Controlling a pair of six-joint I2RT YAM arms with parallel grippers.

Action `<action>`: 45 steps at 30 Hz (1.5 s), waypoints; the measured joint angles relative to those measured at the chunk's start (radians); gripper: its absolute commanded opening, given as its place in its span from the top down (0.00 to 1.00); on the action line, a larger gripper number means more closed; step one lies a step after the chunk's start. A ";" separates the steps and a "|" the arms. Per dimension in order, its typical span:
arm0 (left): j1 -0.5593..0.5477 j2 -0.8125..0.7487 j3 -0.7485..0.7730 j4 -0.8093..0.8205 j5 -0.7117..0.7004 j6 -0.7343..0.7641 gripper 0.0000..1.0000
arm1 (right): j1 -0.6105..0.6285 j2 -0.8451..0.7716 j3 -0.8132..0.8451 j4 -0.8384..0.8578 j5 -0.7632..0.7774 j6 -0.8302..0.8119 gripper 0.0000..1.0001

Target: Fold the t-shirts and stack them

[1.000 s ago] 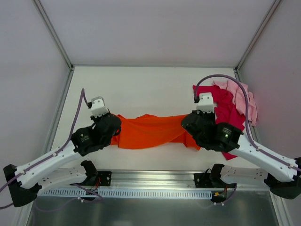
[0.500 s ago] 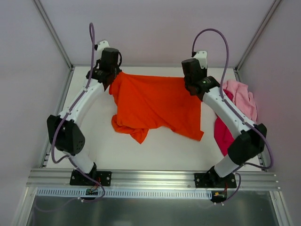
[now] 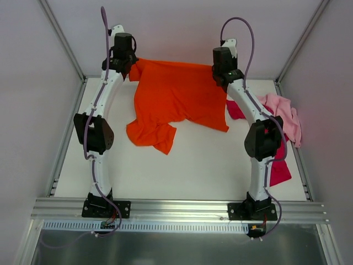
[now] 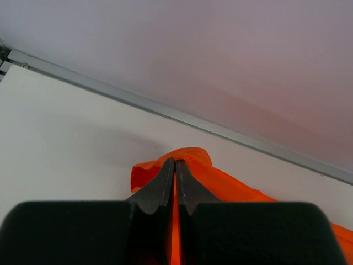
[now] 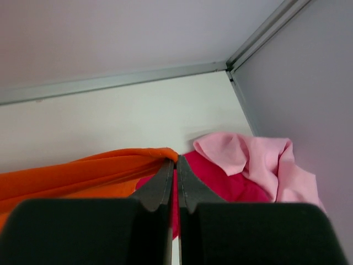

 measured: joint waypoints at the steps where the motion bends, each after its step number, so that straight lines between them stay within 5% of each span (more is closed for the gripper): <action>1: 0.000 0.000 0.006 0.000 0.002 0.003 1.00 | -0.006 0.003 0.015 0.011 -0.003 -0.011 0.99; 14: -0.048 -0.222 -0.028 0.032 0.013 0.072 1.00 | -0.065 -0.232 -0.044 0.078 -0.084 0.023 0.99; 27: -0.417 -1.036 -0.717 0.175 -0.307 0.183 1.00 | 0.281 -0.778 -0.369 0.150 0.118 -0.154 0.99; 32: -0.588 -1.250 -0.794 0.120 -0.434 0.179 1.00 | 0.384 -0.995 -0.482 0.153 0.201 -0.182 0.99; 45: -0.657 -1.390 -0.832 0.070 -0.278 0.192 1.00 | 0.430 -1.217 -0.648 0.185 0.176 -0.209 0.99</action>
